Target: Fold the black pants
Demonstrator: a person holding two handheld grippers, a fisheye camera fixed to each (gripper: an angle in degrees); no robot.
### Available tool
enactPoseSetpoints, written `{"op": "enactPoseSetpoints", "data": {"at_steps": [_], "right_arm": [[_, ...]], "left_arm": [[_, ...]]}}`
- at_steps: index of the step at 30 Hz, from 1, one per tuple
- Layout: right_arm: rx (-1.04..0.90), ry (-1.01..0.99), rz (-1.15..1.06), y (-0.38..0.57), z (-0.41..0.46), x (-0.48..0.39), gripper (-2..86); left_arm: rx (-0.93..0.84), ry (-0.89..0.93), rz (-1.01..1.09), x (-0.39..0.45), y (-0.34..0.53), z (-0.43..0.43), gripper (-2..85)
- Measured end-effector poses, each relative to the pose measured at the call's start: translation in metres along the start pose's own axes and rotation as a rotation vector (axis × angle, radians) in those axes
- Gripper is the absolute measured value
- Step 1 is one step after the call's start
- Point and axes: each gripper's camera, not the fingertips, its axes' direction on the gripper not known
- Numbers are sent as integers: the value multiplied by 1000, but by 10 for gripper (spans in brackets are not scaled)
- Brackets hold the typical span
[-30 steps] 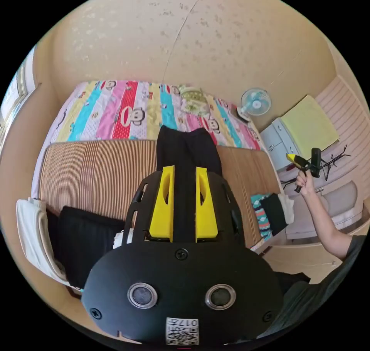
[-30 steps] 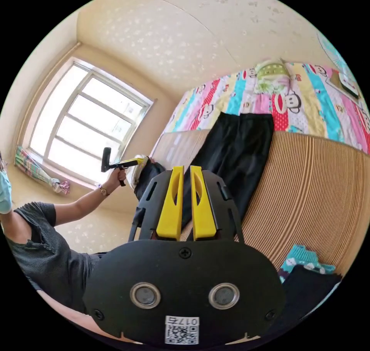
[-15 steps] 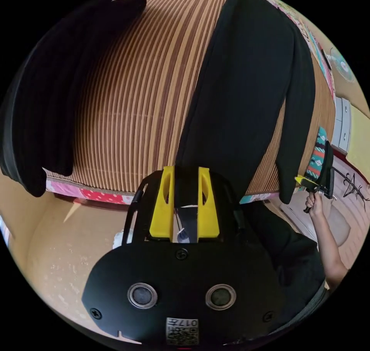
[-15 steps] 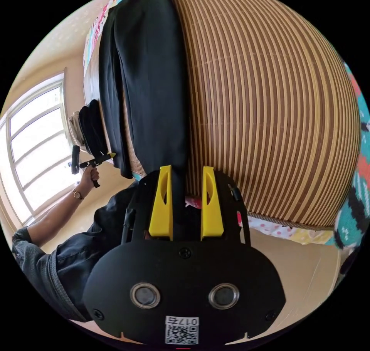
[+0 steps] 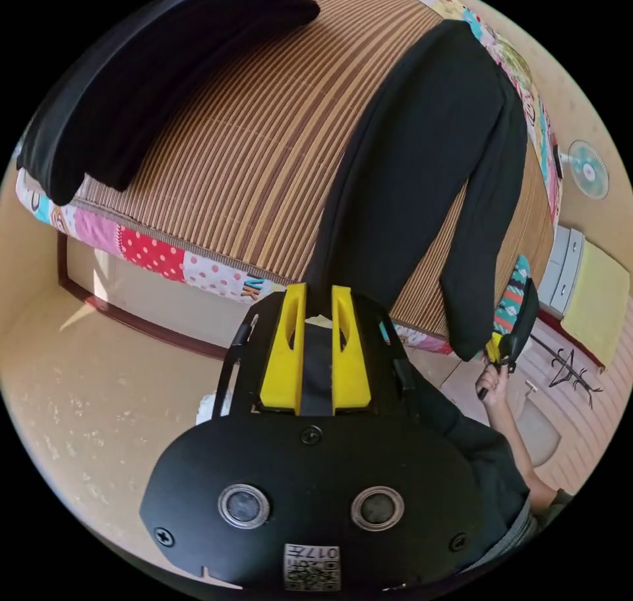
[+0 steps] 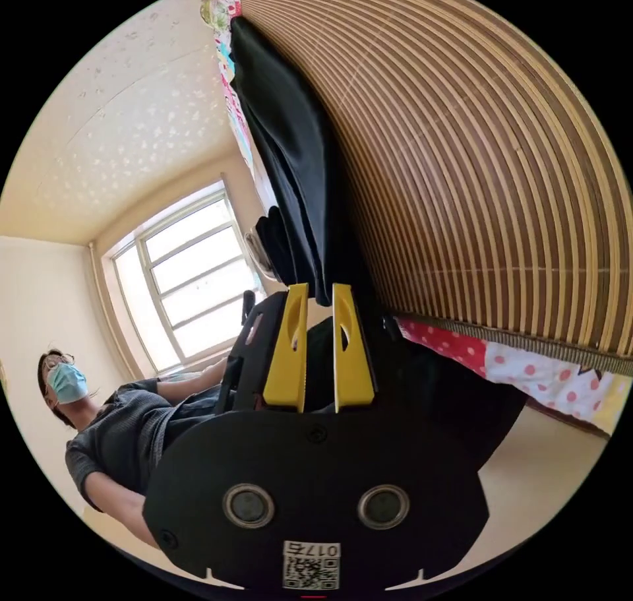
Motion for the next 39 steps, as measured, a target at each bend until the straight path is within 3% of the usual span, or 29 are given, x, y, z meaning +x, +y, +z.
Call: {"op": "enactPoseSetpoints", "data": {"at_steps": [3,5,9,14,16,18,20,22,23,31,39], "right_arm": [[-117,82,104,-8,2,14,102],[-260,73,69,-12,13,15,83],[-366,147,-57,-11,20,-12,42],[-145,-654,-299,6,-17,-75,26],[-124,-698,-283,9,-24,-78,25],[-177,-444,-191,10,-23,-70,23],[-259,174,-55,14,-17,-53,21],[-298,511,54,18,-11,-38,17],[-317,570,66,22,-7,-32,15],[-353,600,-33,64,32,-42,20],[33,580,78,79,5,-43,143]], "left_arm": [[17,40,-106,-6,13,-8,60],[43,40,-126,-7,21,-14,60],[103,88,-164,-11,41,-31,59],[151,196,-114,-7,62,-54,58],[162,225,-88,-5,66,-60,56],[175,226,-78,-4,71,-66,52],[179,209,-82,-3,74,-67,51],[180,204,-92,-2,78,-67,51],[183,208,-98,-1,81,-67,51],[135,155,54,19,88,-67,51],[54,143,175,-4,67,-71,51]]}}
